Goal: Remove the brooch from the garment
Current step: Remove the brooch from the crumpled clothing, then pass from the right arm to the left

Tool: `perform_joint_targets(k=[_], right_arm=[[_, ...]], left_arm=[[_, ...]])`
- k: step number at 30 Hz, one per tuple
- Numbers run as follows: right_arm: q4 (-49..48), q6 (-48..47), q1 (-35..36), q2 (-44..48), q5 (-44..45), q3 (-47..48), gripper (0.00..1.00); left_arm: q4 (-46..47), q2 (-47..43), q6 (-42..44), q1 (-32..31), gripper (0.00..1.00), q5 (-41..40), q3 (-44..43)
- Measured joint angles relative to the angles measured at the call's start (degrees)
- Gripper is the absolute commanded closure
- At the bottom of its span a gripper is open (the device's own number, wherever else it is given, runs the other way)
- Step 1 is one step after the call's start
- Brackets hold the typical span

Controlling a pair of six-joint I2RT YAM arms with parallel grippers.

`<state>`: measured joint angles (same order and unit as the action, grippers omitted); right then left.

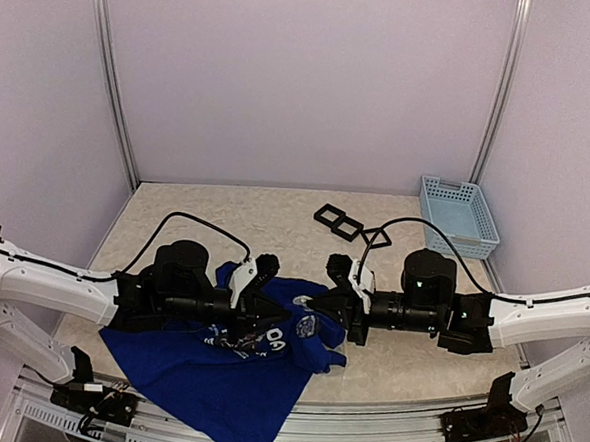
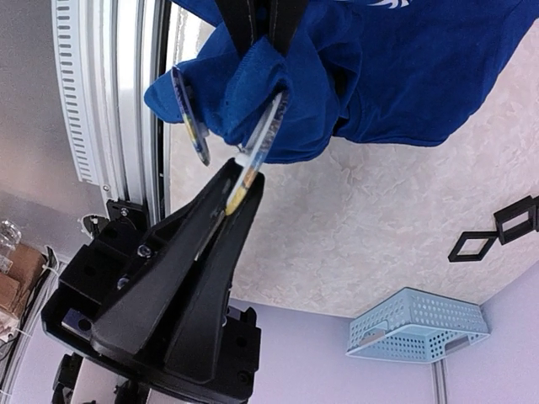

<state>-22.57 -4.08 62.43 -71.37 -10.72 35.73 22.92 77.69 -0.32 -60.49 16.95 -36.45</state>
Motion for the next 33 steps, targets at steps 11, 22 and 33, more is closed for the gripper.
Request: perform_joint_targets(k=[11, 22, 33], right_arm=[[2.0, -1.5, 0.0, -1.3, 3.9, 0.2, 1.00], [-1.0, -0.8, 0.0, 7.5, 10.0, -3.5, 1.00], [-3.7, 0.4, 0.0, 9.1, 4.7, -4.1, 1.00]], left_arm=[[2.0, -3.9, -0.8, 0.1, 1.00, -5.9, 2.6], [-0.3, -1.9, -7.1, 5.5, 0.96, -14.4, 1.5], [-2.3, -1.0, -12.6, 10.4, 0.03, -18.2, 1.5]])
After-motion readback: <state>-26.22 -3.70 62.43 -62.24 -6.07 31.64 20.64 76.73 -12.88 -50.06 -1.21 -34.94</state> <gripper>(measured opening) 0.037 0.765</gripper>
